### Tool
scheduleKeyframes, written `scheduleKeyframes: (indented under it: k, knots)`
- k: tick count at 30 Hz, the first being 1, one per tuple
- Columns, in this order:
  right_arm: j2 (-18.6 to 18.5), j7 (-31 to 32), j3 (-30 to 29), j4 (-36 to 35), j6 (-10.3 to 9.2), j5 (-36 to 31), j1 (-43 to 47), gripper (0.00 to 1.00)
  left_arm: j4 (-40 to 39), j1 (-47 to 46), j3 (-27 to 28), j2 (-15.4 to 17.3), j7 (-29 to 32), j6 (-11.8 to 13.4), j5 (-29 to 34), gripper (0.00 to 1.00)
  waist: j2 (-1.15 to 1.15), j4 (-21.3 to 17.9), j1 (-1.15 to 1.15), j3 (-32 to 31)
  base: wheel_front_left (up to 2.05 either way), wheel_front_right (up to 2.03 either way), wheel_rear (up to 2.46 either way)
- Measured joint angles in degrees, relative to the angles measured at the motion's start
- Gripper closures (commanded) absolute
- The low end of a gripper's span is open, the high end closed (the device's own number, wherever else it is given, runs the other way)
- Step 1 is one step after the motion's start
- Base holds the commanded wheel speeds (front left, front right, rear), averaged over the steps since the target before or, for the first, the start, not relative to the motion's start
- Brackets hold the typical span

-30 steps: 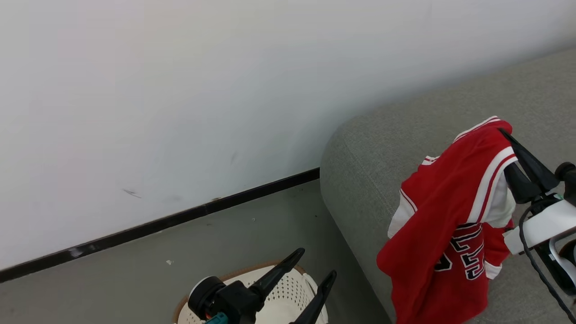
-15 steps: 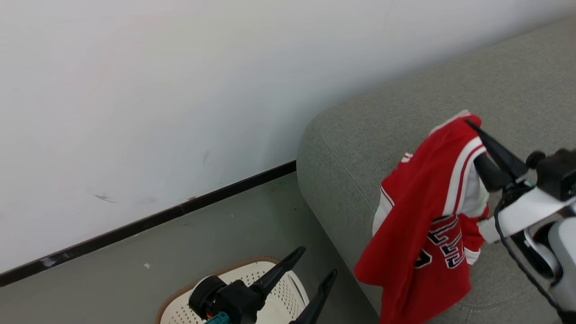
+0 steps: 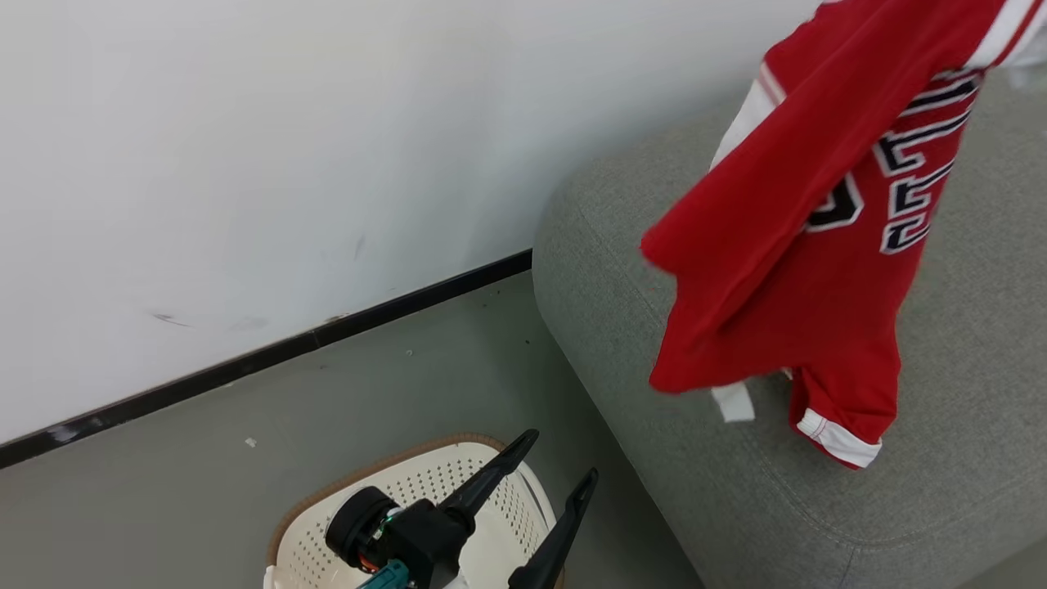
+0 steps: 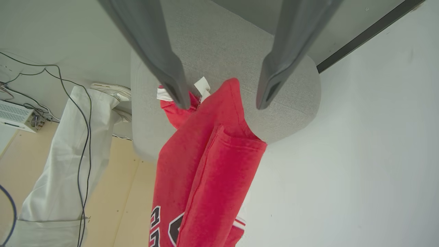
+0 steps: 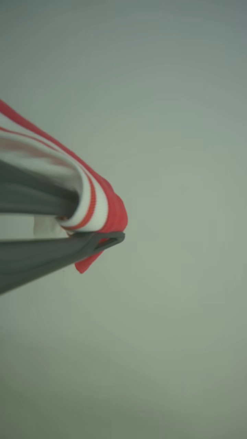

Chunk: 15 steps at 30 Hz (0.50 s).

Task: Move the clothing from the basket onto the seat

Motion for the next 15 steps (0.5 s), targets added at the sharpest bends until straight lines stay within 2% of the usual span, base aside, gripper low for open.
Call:
scheduleKeyframes:
  k: [8,11,15]
  knots:
    - [-4.31,3.14,-8.2,9.38,0.0,-0.2,-9.03,1.0,-1.74,-2.31,0.21,1.47,0.75,0.41,1.32,0.0,0.0,1.42,0.0,2.84,0.0,0.0,0.0]
    - [-5.95,3.2,-9.13,11.85,-0.01,-1.58,-9.9,1.0,-2.68,-2.91,0.32,1.53,0.98,0.45,2.1,0.0,0.0,2.16,0.0,3.81,0.0,0.0,0.0]
    - [-6.22,3.21,-10.21,15.92,-0.01,-2.47,-9.6,1.0,-3.45,-4.0,0.29,1.7,1.13,0.44,3.18,0.0,0.0,3.16,0.0,5.14,0.0,0.0,0.0]
